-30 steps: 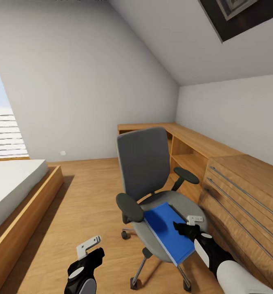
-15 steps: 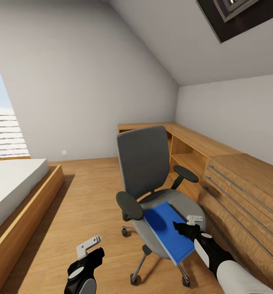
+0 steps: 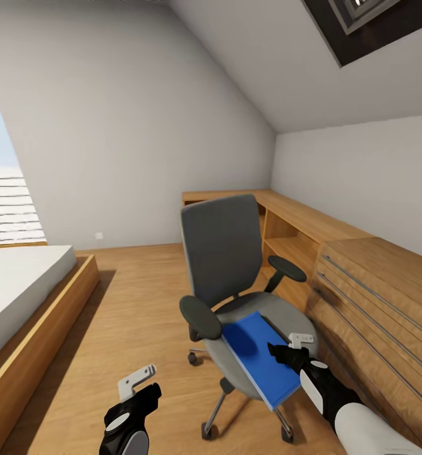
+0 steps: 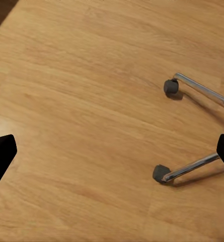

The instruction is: In the bedroom, organize the workspace by keeping the computer under the desk, ensuring the monitor is on the desk, placing the keyboard on the desk next to the monitor, placing the mouse on the desk next to the keyboard, moving the folder from the swivel chair onto the desk next to the mouse, stacking the notebook on top of the folder with the pen on top of the notebook, and positioning the swivel chair next to the desk.

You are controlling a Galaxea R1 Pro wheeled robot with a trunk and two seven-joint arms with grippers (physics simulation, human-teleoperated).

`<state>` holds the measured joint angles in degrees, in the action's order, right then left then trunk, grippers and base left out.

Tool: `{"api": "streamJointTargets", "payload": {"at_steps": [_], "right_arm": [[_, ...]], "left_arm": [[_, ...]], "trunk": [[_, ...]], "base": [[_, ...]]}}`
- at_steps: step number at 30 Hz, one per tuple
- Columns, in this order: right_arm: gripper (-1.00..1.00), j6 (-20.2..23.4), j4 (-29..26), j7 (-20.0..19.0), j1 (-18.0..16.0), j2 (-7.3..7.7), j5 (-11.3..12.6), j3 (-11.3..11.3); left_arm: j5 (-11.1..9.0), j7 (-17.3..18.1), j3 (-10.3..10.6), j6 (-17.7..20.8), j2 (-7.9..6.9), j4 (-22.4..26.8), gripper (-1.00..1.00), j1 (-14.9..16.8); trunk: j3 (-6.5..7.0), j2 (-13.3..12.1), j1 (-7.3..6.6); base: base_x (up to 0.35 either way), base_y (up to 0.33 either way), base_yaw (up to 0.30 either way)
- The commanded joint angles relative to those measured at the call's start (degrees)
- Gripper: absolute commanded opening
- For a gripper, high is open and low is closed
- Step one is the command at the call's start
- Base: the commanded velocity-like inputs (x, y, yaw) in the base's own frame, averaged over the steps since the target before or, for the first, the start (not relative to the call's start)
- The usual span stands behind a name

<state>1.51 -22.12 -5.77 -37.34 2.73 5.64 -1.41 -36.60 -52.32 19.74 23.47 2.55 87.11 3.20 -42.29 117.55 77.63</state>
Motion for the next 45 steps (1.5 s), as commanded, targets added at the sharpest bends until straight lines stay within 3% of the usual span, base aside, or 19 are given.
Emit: {"api": "streamJointTargets", "payload": {"at_steps": [1, 13, 31, 34, 40, 45], "right_arm": [[1.0, 0.16, 0.93, -0.3, 0.02, 0.0, 0.51, 0.0], [1.0, 0.16, 0.93, -0.3, 0.06, -0.01, 0.51, 0.0], [1.0, -0.28, 0.73, -0.38, 0.03, 0.0, 0.47, 0.0], [1.0, -0.42, -1.89, -0.35, 0.06, 0.06, 0.48, 0.14], [1.0, 0.22, -7.97, -0.3, 0.33, 0.08, 0.51, 0.18], [1.0, 0.56, -9.98, -0.3, 0.46, 0.09, 0.51, 0.18]], "left_arm": [[-0.28, -0.38, 0.04, 0.26, -0.01, 0.08, 1.0, 0.05], [-0.15, -0.33, 0.12, 0.26, -0.01, 0.08, 1.0, 0.05], [-0.47, -0.31, 0.06, 0.34, -0.01, -0.06, 1.0, 0.05], [-0.46, -0.25, -0.19, 0.34, -0.07, -3.12, 1.0, 0.05], [-0.26, -0.04, -3.71, 0.44, -0.11, -6.82, 1.0, 0.05], [-0.25, 0.02, -4.37, 0.44, -0.13, -8.13, 1.0, 0.05]], "trunk": [[-0.07, 0.02, -0.01], [-0.07, 0.02, -0.01], [3.16, -7.2, -3.97], [3.7, -8.4, -4.63], [4.78, -10.81, -5.94], [5.68, -12.81, -7.04]], "base": [[-0.176, 0.0, 0.0], [-0.052, 0.0, 0.0], [0.0, 0.0, 0.0], [0.0, 0.0, 0.0], [0.0, 0.0, 0.0], [0.0, 0.0, 0.0]]}}
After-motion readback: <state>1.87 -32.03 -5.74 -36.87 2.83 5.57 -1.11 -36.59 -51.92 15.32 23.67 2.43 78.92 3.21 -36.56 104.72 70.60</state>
